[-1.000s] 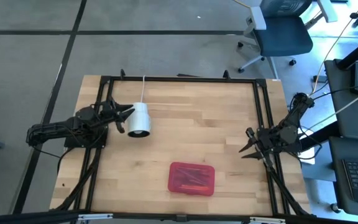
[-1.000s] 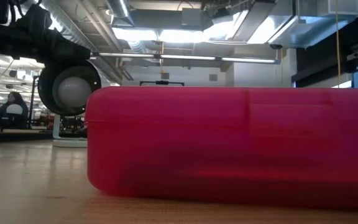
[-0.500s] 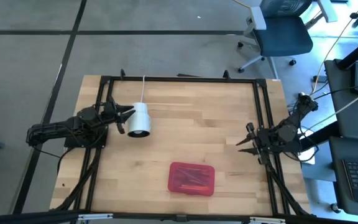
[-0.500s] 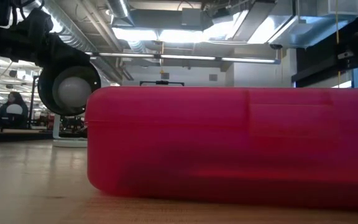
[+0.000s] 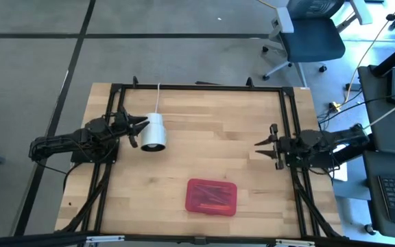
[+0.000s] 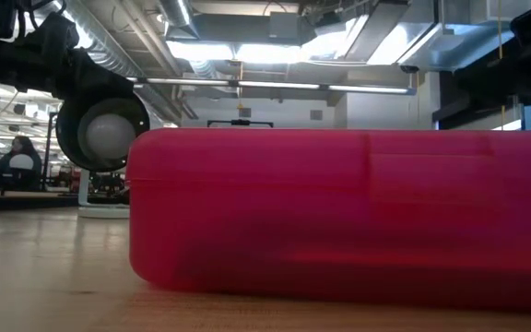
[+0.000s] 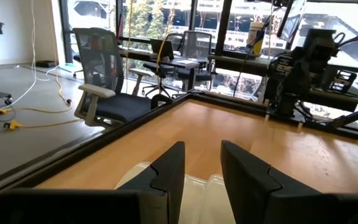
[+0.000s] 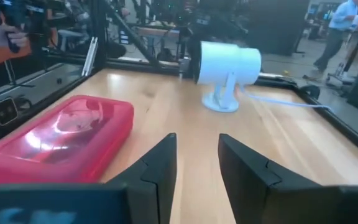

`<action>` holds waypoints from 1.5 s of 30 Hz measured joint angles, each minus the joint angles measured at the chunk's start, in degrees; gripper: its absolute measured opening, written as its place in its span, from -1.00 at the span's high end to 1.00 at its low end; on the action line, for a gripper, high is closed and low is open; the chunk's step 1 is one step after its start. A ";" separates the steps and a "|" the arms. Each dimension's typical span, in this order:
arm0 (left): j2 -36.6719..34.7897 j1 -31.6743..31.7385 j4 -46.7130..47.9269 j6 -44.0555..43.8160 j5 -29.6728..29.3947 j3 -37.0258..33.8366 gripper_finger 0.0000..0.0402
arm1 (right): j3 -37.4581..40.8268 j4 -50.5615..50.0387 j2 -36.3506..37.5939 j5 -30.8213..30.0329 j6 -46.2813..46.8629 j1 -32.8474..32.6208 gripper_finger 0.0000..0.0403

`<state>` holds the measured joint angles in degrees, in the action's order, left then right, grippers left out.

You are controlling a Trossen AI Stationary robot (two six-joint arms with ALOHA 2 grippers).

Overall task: Pick & place school supplies into a supply box
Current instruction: Return to Home Position

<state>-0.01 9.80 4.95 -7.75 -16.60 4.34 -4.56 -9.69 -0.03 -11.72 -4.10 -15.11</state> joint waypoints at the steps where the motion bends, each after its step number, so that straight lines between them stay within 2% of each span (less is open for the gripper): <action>1: 0.00 0.00 0.00 0.00 0.00 0.00 0.51 | 0.00 0.51 0.00 2.52 -0.43 2.14 0.39; 5: 0.00 0.00 0.00 -0.01 0.00 0.00 0.51 | 0.00 2.79 0.02 9.24 -0.75 10.12 0.39; 10: 0.00 0.00 0.04 0.41 2.38 0.00 0.51 | 1.48 3.40 -0.06 10.10 2.16 17.38 0.39; 16: 0.00 0.00 2.33 1.45 5.55 0.00 0.51 | 3.96 10.38 -0.02 12.75 1.80 22.18 0.39; 19: 0.00 0.00 5.13 0.36 4.34 0.00 0.51 | 4.04 10.84 -0.04 13.09 2.21 23.21 0.39; 45: 0.11 0.00 5.14 -0.01 4.28 0.02 0.51 | 4.09 10.77 -0.09 12.89 2.31 24.10 0.39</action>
<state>0.10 9.80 10.09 -7.76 -12.32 4.36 -0.47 1.08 -0.12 1.17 -1.78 8.99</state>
